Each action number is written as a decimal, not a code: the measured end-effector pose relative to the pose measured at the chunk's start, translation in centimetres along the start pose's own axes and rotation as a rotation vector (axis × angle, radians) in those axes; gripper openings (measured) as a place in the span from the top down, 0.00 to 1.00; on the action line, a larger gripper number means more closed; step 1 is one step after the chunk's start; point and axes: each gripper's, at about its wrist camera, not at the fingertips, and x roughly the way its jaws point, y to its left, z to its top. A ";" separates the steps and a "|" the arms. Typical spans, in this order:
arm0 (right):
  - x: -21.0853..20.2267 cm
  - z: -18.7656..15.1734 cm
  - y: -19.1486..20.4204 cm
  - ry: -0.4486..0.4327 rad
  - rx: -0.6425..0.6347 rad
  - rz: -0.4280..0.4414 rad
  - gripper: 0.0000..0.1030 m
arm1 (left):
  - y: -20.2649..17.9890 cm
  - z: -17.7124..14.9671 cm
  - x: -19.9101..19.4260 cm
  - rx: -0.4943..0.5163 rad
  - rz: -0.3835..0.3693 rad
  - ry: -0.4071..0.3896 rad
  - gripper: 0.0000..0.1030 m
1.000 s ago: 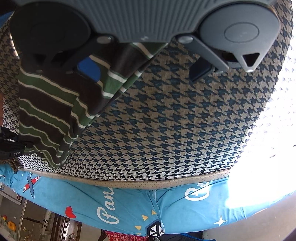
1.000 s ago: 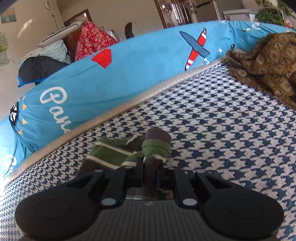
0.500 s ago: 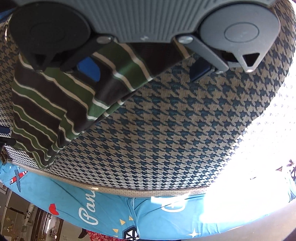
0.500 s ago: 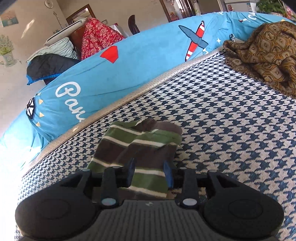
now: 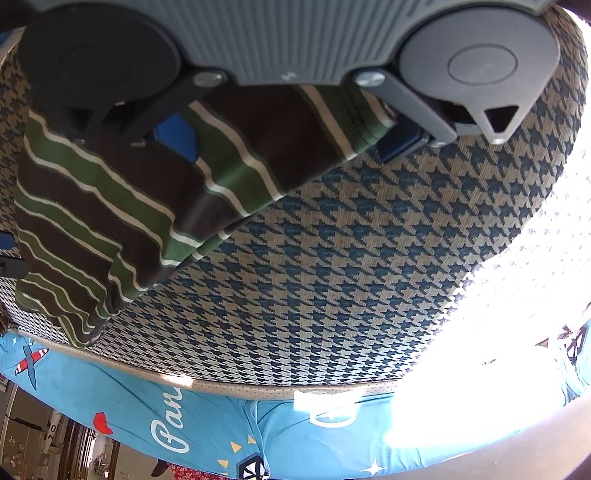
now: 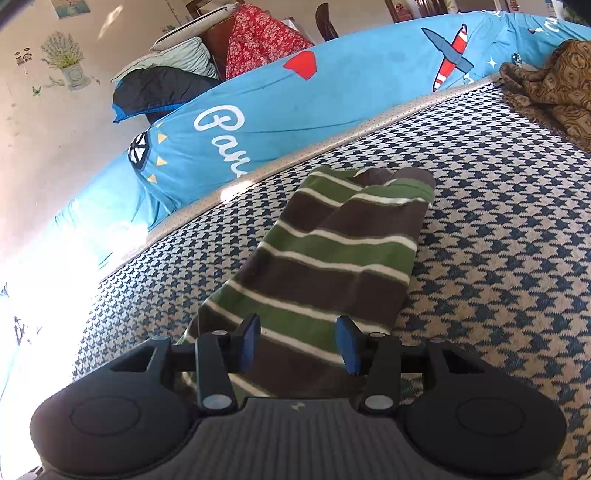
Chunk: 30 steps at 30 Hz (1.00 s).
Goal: Fold clothes
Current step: 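Lay the strip end back on the bed and open the right gripper, then grasp the striped strip end with the right gripper and lift it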
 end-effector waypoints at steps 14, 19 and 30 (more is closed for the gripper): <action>-4.3 -8.8 3.6 0.134 -0.065 0.150 0.55 | 1.9 -1.8 -2.1 -0.033 0.016 -0.003 0.00; -5.2 -11.9 4.7 0.174 -0.093 0.195 0.54 | 2.7 -2.6 -2.9 -0.048 0.012 -0.001 0.00; -5.7 -14.6 4.5 0.245 0.011 0.308 0.53 | 4.3 -4.4 -5.2 -0.073 -0.034 0.007 0.00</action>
